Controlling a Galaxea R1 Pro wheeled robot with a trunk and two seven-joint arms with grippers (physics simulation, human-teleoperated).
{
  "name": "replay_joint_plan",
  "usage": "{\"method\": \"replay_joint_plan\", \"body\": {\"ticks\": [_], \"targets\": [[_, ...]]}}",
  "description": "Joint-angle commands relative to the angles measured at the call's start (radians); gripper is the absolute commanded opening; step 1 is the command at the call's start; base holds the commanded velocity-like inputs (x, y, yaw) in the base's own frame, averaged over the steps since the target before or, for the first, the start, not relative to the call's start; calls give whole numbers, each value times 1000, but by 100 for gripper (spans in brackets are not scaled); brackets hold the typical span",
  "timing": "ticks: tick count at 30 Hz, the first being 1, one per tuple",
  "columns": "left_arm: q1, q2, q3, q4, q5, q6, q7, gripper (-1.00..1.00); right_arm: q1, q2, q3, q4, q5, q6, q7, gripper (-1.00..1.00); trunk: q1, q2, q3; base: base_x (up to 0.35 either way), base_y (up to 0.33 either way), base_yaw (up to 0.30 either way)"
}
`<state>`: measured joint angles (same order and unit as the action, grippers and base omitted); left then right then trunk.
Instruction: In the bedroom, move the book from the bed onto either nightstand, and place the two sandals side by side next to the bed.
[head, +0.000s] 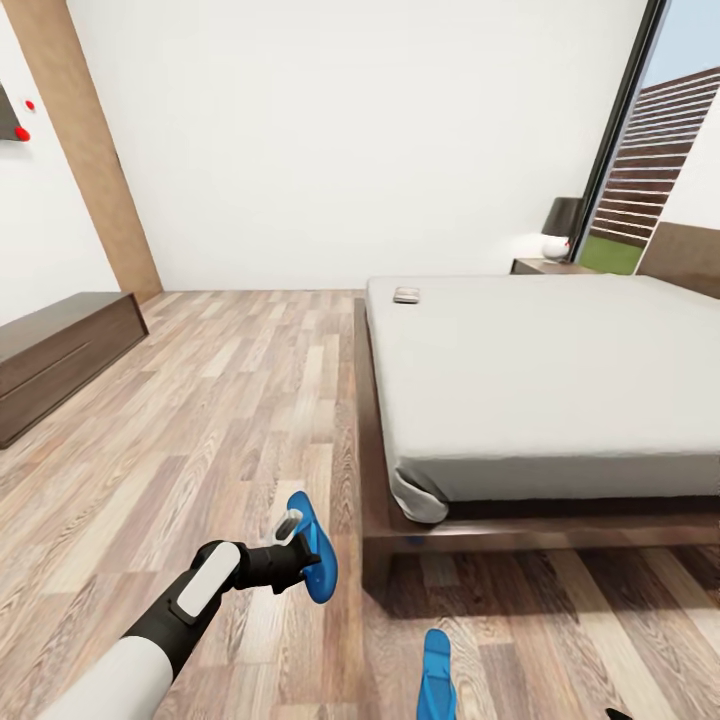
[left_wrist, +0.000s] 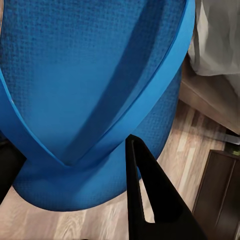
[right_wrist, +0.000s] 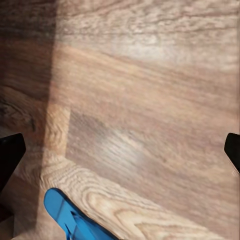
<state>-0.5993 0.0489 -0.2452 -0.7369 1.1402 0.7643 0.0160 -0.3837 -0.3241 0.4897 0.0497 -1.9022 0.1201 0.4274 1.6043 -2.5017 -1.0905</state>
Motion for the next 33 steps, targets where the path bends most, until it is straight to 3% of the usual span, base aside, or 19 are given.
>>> {"method": "replay_joint_plan", "body": {"ticks": [1, 16, 33], "targets": [[-1, 1, -3, -1, 3, 1, 4, -100, -1, 0, 7, 4, -11, 7, 7, 100, 0, 0, -1, 0, -155, 76], [-1, 1, -3, -1, 3, 2, 4, -100, -1, 0, 9, 4, -11, 7, 7, 100, 0, 0, -1, 0, -187, 131], [-1, 2, -3, -1, 3, 2, 4, -100, -1, 0, 9, 4, -9, 8, 7, 100, 0, 0, -1, 0, -226, 38]]}}
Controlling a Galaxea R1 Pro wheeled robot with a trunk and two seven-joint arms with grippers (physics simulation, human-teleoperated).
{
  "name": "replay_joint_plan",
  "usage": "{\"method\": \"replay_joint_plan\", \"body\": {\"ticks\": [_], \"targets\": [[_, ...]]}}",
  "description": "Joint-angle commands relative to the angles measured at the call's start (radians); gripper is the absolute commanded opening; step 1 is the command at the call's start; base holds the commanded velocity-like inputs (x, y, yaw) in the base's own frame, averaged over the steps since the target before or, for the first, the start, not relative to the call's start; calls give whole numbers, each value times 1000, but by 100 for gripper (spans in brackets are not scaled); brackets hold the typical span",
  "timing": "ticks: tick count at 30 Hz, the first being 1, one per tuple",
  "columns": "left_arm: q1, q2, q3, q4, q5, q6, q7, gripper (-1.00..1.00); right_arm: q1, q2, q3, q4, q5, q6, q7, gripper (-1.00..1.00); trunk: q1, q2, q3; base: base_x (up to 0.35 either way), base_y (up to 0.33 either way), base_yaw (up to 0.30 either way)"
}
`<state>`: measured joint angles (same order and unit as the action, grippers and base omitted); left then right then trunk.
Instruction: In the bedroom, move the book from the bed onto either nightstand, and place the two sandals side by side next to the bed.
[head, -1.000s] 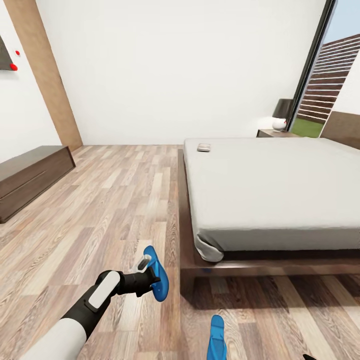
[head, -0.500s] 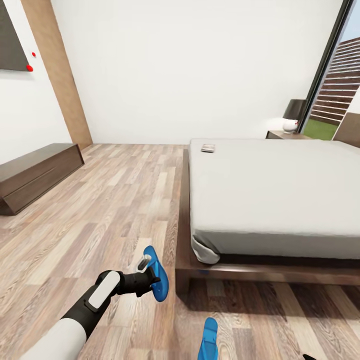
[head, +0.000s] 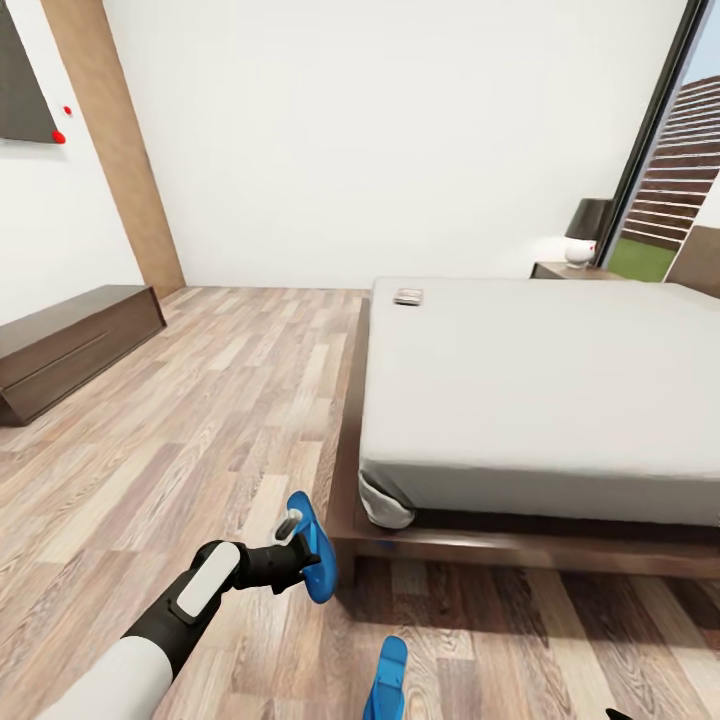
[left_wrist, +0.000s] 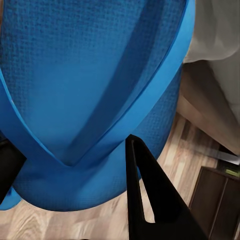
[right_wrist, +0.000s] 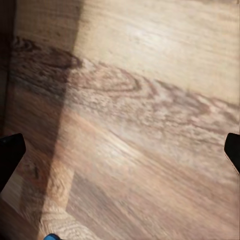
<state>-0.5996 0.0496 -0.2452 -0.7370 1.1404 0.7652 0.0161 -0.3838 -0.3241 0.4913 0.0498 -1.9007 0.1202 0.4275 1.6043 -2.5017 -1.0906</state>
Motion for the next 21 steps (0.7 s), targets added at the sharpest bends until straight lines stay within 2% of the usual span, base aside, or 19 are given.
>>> {"method": "replay_joint_plan", "body": {"ticks": [1, 21], "targets": [[-1, 1, -3, -1, 2, 1, 4, -100, -1, 0, 7, 4, -11, 7, 7, 100, 0, 0, -1, 0, -192, 149], [-1, 6, -1, 21, 3, -1, 7, -100, -1, 0, 7, 4, -9, 9, 1, 100, 0, 0, -1, 0, -19, 18]]}}
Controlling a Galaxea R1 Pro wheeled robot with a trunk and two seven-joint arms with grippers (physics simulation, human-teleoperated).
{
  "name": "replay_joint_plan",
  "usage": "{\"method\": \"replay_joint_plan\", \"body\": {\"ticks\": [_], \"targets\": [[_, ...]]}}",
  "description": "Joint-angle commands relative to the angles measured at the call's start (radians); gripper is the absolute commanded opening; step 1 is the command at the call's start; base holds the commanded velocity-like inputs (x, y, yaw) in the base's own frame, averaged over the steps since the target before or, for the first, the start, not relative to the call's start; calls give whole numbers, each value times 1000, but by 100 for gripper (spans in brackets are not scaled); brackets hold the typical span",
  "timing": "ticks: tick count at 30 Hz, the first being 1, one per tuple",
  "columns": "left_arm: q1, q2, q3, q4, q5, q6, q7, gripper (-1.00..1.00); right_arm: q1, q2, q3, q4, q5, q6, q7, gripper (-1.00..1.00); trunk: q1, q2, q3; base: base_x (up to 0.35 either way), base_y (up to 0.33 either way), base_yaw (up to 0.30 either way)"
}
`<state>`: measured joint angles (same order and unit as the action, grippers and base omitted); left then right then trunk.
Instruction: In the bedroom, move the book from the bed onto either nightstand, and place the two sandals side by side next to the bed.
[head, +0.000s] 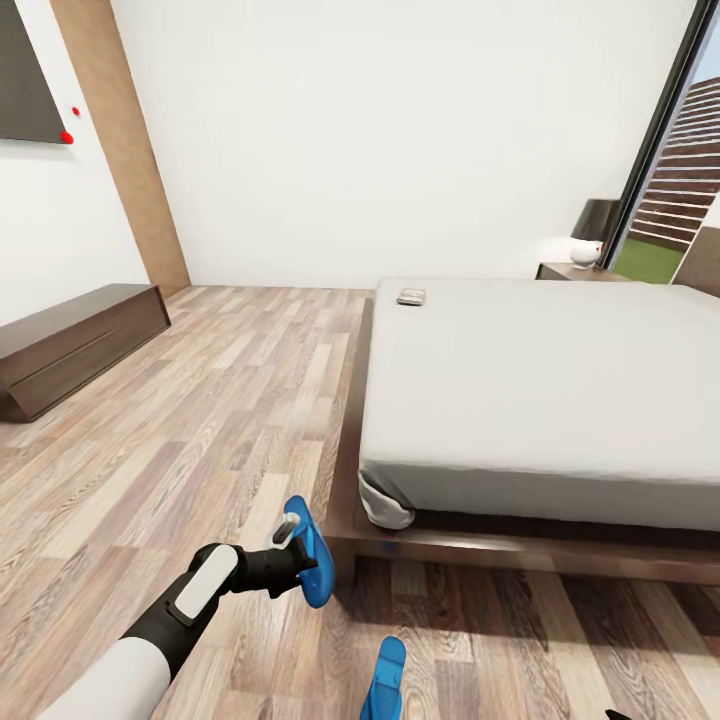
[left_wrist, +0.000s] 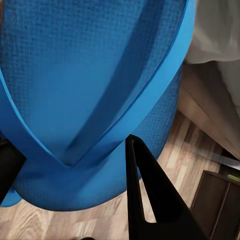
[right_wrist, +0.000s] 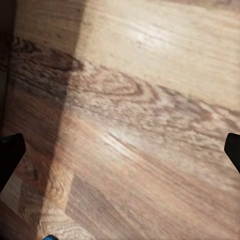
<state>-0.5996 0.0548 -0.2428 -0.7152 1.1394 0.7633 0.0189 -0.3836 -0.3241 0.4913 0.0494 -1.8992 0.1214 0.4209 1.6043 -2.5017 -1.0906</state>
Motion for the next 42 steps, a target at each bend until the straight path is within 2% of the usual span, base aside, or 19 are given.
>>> {"method": "replay_joint_plan", "body": {"ticks": [1, 7, 13, 19, 24, 28, 33, 34, 36, 39, 42], "targets": [[0, 0, -4, 1, 3, 1, 5, -100, -1, 0, 7, 4, -11, 7, 7, 100, 0, 0, -1, 0, 0, 0], [0, -9, -6, 23, 1, -1, 11, -100, -1, 0, 8, 4, -11, 7, 7, 100, 0, 0, -1, 0, 0, 0], [2, -3, -10, 29, -1, 6, 15, -100, -1, 0, 12, 4, -9, 8, 7, 100, 0, 0, -1, 0, 0, 0], [73, -3, -16, 42, -3, 11, 18, -100, -1, 1, 15, 3, -5, 9, 7, 100, 0, 0, -1, 0, 0, 0], [90, -8, -19, 60, -3, 6, 18, -100, -1, 2, 14, 3, -2, 9, 7, 100, 0, 0, -1, 0, 0, 0], [93, -33, -23, 120, -4, 3, 17, -100, -1, 2, 15, 3, -2, 9, 7, 100, 0, 0, -1, 0, 0, 0], [93, -62, -25, 153, -18, 2, 18, -100, -1, 2, 15, 3, -1, 10, 7, 100, 0, 0, -1, 0, 0, 0], [93, -76, -28, 163, -37, 3, 19, -100, -1, 2, 15, 3, -1, 10, 7, 100, 0, 0, -1, 0, 0, 0], [93, -101, -50, 179, -104, 3, 35, -100, -1, 2, 16, 3, -1, 9, 7, 100, 0, 0, -1, 0, 0, 0], [93, -123, -78, 188, -173, 4, 51, -100, -1, 2, 17, 3, 0, 9, 7, 100, 0, 0, -1, 0, 0, 0], [93, -133, -89, 191, -198, 4, 57, -100, -1, 2, 16, 3, 2, 9, 7, 100, 0, 0, -1, 0, 0, 0]]}}
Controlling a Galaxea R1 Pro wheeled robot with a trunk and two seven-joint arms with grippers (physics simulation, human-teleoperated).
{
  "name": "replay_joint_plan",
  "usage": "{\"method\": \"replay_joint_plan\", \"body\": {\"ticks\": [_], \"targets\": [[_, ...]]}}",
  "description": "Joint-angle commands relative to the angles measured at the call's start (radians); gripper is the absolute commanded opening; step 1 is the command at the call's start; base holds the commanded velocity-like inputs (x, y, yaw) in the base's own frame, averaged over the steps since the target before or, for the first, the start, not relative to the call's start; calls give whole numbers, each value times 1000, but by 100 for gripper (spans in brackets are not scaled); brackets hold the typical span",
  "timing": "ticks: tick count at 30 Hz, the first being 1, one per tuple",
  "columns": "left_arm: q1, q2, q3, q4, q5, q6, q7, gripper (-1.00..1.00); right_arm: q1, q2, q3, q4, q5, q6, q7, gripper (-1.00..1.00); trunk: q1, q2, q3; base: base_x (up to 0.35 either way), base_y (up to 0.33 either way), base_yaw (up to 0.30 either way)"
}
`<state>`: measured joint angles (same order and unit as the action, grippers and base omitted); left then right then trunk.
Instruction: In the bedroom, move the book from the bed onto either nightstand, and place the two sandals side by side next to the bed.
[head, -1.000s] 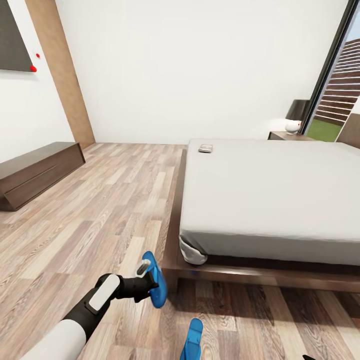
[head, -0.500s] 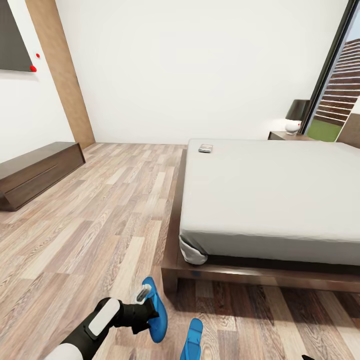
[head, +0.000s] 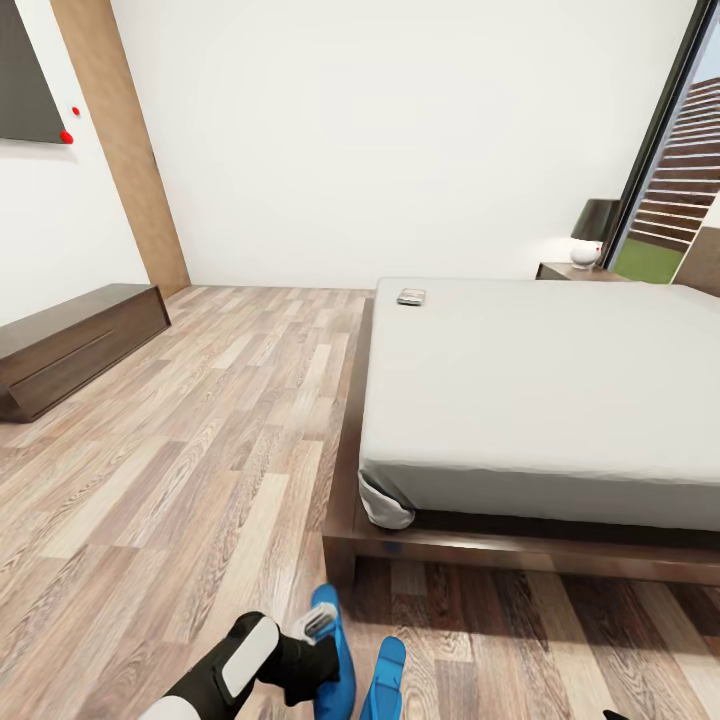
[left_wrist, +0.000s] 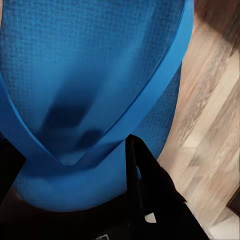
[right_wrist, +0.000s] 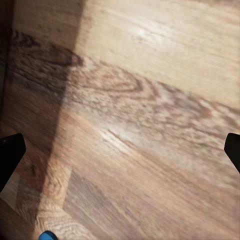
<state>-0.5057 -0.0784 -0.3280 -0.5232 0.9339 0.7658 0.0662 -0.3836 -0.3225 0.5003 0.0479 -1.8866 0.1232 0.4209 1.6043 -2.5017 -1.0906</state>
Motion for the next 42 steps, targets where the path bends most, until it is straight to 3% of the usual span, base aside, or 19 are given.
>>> {"method": "replay_joint_plan", "body": {"ticks": [1, 8, 42], "targets": [[0, -1, -6, -1, 2, 2, 10, -100, -1, 0, 7, 4, -5, 8, 7, 100, 0, 0, -1, 0, 0, 0], [0, -3, -12, 0, -12, 0, 7, -100, -1, 0, 7, 4, 33, 9, 7, 100, 0, 0, -1, 0, 0, 0], [0, -1, -7, 0, -8, -2, 3, -100, -1, 0, 9, 4, 37, 7, -4, 100, 0, 0, -1, 0, -112, 0]]}}
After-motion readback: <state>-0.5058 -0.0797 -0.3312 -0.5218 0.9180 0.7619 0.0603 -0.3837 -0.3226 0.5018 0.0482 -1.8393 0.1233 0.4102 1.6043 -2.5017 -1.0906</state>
